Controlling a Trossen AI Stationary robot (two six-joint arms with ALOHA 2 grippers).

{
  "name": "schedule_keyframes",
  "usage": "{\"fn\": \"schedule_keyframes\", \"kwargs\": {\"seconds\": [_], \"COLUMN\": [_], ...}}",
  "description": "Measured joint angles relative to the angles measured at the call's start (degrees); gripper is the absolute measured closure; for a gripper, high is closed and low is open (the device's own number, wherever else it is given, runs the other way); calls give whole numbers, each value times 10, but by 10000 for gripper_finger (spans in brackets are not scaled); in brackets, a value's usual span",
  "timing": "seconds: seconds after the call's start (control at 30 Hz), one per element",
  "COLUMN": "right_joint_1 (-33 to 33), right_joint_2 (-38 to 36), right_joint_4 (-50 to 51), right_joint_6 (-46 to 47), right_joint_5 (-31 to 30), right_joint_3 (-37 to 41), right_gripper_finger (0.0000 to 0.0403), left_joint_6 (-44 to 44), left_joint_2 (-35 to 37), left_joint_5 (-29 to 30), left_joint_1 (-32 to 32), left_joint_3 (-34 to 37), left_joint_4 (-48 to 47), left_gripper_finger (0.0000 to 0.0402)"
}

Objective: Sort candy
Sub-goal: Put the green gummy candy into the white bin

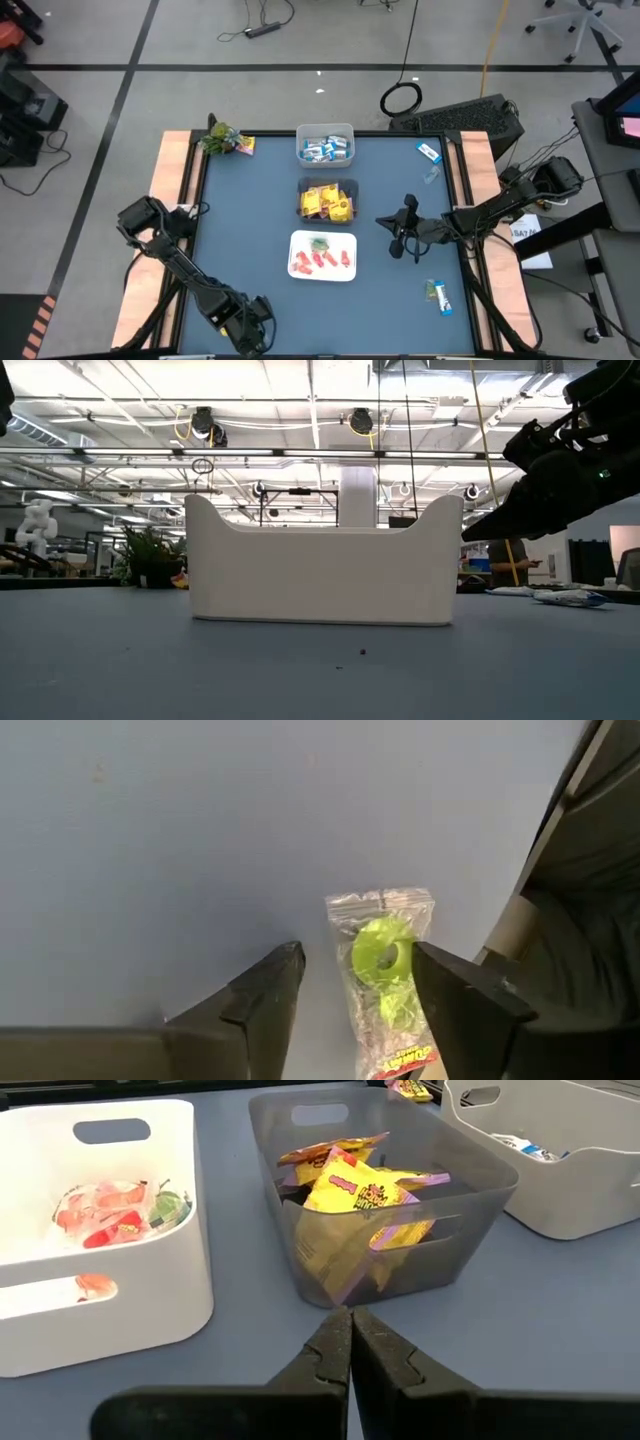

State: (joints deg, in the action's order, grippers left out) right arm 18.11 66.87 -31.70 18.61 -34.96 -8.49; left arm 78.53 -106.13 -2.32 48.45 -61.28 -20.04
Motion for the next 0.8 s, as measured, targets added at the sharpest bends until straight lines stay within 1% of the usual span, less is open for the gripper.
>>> {"fn": "schedule_keyframes", "kwargs": {"seconds": [0.07,0.13,0.23,0.33,0.4,0.43,0.63,0.7,0.8], "right_joint_1": [0,0,0,0,0,0,0,0,0], "right_joint_2": [0,0,0,0,0,0,0,0,0], "right_joint_4": [1,1,2,2,3,5,3,3,3], "right_joint_6": [0,0,4,11,16,17,17,17,18], "right_joint_5": [0,0,2,3,4,4,5,5,5], "right_joint_3": [0,0,0,0,0,0,0,0,0], "right_gripper_finger": [403,403,403,403,403,403,403,403,403], "left_joint_6": [-11,-25,-85,-128,-145,-149,-193,-211,-246], "left_joint_2": [0,0,-3,-2,-2,-2,8,18,43], "left_joint_5": [1,5,7,9,9,10,16,30,46], "left_joint_1": [0,1,1,0,-3,-5,-27,-41,-62], "left_joint_3": [0,1,1,1,1,1,0,1,2], "left_joint_4": [-1,6,53,63,52,47,-29,-58,-68], "left_gripper_finger": [217,243,295,351,385,392,398,398,399]}}
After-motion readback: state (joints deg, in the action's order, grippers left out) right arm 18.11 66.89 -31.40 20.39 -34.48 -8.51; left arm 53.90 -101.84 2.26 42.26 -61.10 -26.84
